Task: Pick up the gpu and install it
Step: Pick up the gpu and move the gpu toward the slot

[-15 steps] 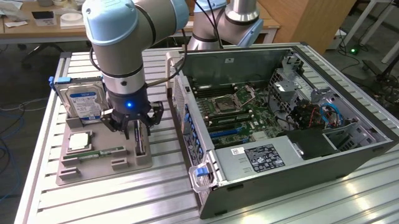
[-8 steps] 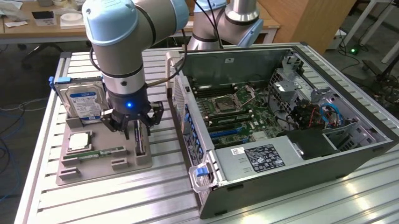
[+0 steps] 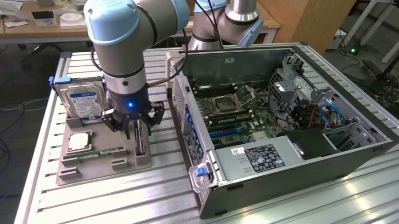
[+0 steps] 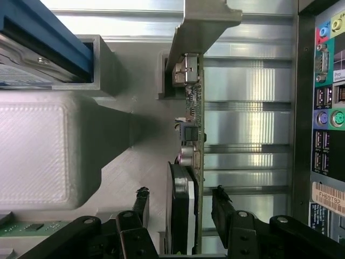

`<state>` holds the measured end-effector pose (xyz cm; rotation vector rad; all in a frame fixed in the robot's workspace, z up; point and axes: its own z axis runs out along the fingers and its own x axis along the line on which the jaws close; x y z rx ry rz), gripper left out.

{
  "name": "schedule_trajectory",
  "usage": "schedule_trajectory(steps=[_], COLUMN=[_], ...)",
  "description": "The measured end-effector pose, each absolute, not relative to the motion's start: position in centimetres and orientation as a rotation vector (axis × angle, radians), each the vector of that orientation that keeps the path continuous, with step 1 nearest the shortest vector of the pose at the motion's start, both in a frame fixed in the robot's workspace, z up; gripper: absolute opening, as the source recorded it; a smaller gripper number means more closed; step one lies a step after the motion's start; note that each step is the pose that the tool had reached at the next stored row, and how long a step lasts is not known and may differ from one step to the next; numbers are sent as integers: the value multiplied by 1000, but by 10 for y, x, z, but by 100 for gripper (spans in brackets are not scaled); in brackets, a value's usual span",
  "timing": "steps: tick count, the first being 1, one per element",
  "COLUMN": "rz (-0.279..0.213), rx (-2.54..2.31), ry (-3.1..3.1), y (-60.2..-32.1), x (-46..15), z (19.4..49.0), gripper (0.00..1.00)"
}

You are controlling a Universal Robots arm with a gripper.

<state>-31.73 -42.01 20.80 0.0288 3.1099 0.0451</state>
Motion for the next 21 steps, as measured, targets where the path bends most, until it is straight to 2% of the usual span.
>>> schedule_trajectory(steps=[15,16,17,19,20,21], rz=[45,45,45,45,45,45], rx=[30,30,30,30,30,30], ry=[3110,3110,3110,3110,3110,3110], y=[-418,-417,-417,-417,-418,-417], x=[-319,-319,-319,-319,-319,-319], z=[208,208,208,208,208,208], gripper=[59,58,51,51,45,45])
